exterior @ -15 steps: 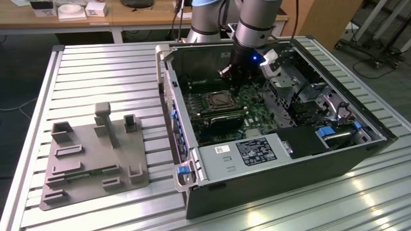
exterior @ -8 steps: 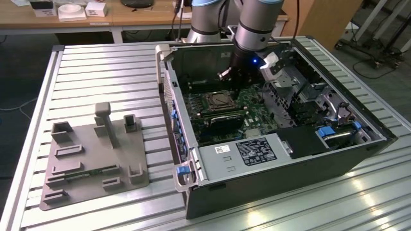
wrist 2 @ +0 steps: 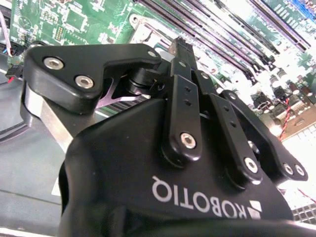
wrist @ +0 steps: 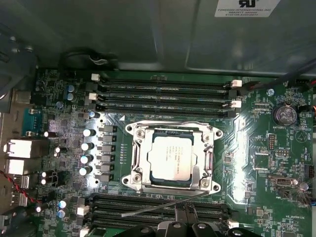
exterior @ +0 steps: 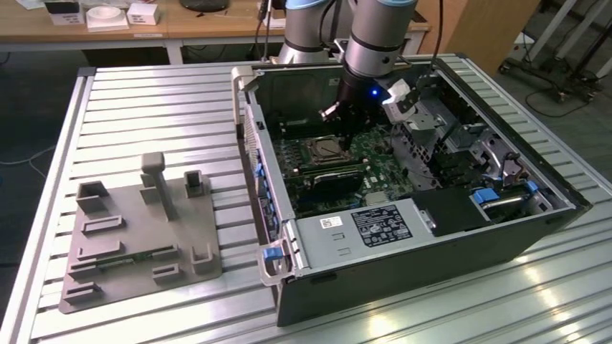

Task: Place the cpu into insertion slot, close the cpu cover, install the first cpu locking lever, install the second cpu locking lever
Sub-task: 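Install the second cpu locking lever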

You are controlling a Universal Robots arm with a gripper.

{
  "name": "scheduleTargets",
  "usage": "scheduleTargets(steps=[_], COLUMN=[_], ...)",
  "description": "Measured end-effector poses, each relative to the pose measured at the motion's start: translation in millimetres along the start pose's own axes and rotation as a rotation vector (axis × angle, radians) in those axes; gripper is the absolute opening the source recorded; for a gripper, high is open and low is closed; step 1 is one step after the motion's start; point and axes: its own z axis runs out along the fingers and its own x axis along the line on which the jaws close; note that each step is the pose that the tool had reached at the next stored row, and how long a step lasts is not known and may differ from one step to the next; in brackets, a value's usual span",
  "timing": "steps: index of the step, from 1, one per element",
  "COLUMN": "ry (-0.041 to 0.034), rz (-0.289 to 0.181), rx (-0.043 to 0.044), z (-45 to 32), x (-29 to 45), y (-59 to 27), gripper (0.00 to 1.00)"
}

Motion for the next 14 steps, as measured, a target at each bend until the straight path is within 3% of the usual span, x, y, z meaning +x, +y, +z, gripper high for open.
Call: scheduleTargets(steps=[10,14], ry=[0.0000,0.0003], rz=[0.000,0.000], rx=[0.0000,0.0000], z=[0.0,1.8], x=[0.3,6.9], y=[-0.6,-0.5], gripper=[0.10,0.10])
